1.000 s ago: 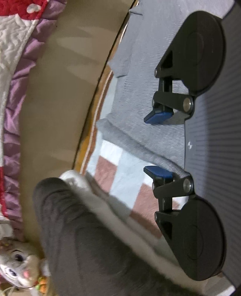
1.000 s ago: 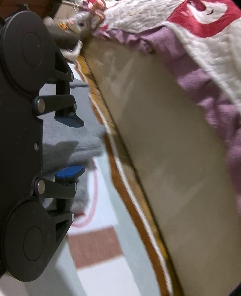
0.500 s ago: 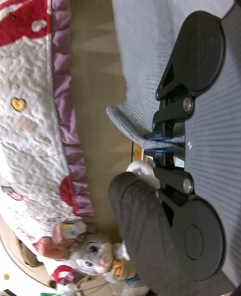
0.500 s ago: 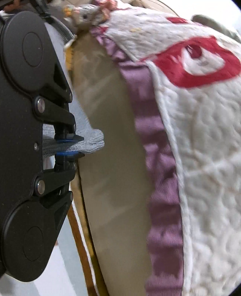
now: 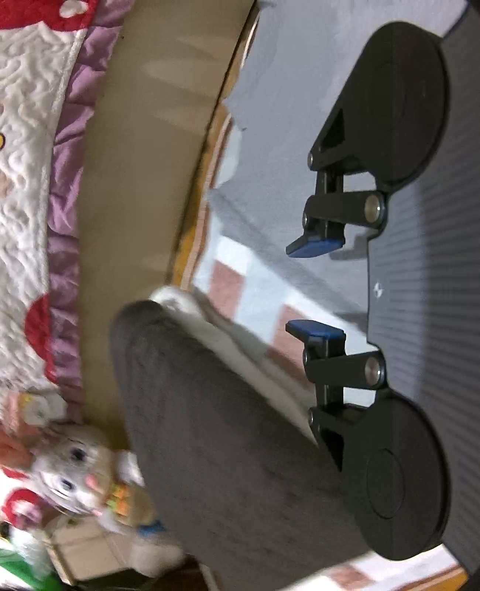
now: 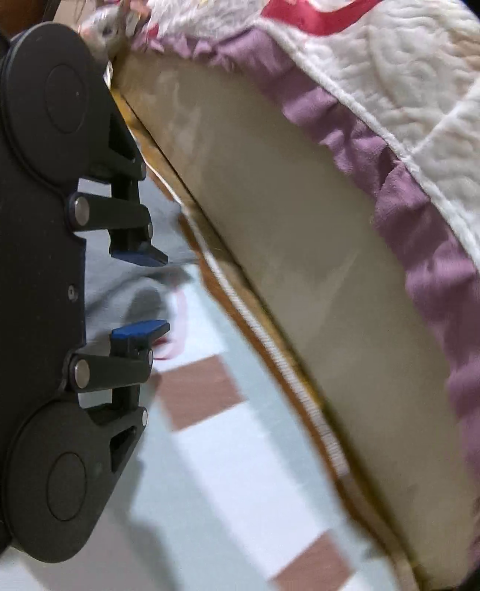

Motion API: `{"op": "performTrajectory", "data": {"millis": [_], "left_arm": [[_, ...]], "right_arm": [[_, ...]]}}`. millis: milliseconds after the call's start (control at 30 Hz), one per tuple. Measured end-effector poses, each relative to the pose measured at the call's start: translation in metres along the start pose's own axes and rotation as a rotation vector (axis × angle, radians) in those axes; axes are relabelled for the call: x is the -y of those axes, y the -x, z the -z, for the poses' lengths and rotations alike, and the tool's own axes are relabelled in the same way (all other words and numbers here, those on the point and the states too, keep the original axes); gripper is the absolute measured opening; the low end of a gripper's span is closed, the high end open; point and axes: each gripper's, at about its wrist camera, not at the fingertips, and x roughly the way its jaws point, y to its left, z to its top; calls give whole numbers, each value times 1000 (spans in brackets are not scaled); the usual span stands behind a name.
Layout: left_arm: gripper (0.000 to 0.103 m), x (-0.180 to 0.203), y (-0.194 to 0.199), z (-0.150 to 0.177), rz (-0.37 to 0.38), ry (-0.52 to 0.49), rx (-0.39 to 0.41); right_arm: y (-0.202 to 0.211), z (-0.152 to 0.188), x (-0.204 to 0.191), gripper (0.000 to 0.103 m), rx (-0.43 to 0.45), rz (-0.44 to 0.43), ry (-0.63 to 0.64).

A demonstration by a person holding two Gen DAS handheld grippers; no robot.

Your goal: Fold clothes

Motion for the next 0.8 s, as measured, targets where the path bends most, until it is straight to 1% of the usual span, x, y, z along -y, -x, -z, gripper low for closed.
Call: {"op": "performTrajectory", "data": {"millis": [67, 133, 167, 233, 267, 300, 367, 400, 467, 533, 567, 600, 667, 700, 733, 800], "left_arm": [[39, -9, 17, 3, 21, 53, -32], [42, -17, 30, 8, 38, 101, -59], [43, -21, 35, 11, 46, 124, -71], [47, -29, 43, 17, 51, 155, -100], [47, -33, 46, 21, 47, 170, -114], [48, -39, 48, 25, 46, 196, -132], [50, -53, 46, 34, 79, 277, -177], [50, -59, 45, 38, 109, 319, -205], [47, -68, 37, 49, 235, 418, -286], [48, -70, 34, 59, 371, 528, -315], [49, -70, 32, 63, 418, 571, -329], [49, -66, 31, 66, 410, 585, -341], [50, -60, 28, 71, 392, 618, -366], [50, -58, 25, 75, 373, 647, -380], [50, -57, 21, 80, 361, 685, -395], [49, -59, 15, 94, 377, 807, -421]], "right_arm": [[9, 12, 1, 43, -44, -16, -19], [12, 27, -3, 43, -101, -5, 0], [16, 35, -4, 43, -113, 10, 0], [25, 50, -4, 50, -137, 40, -1], [32, 54, -1, 51, -124, 57, -18], [44, 60, -2, 53, -102, 50, -23], [66, 70, -5, 54, -60, 34, -32], [74, 76, -10, 54, -68, -5, -34], [80, 91, -22, 53, -132, -99, -35], [81, 112, -36, 53, -215, -165, -31], [80, 125, -41, 53, -253, -177, -26], [79, 138, -47, 53, -291, -187, -22], [79, 170, -50, 53, -334, -172, -58], [84, 188, -43, 52, -309, -147, -102], [88, 205, -37, 55, -284, -121, -146], [97, 239, -25, 55, -232, -70, -230]]}}
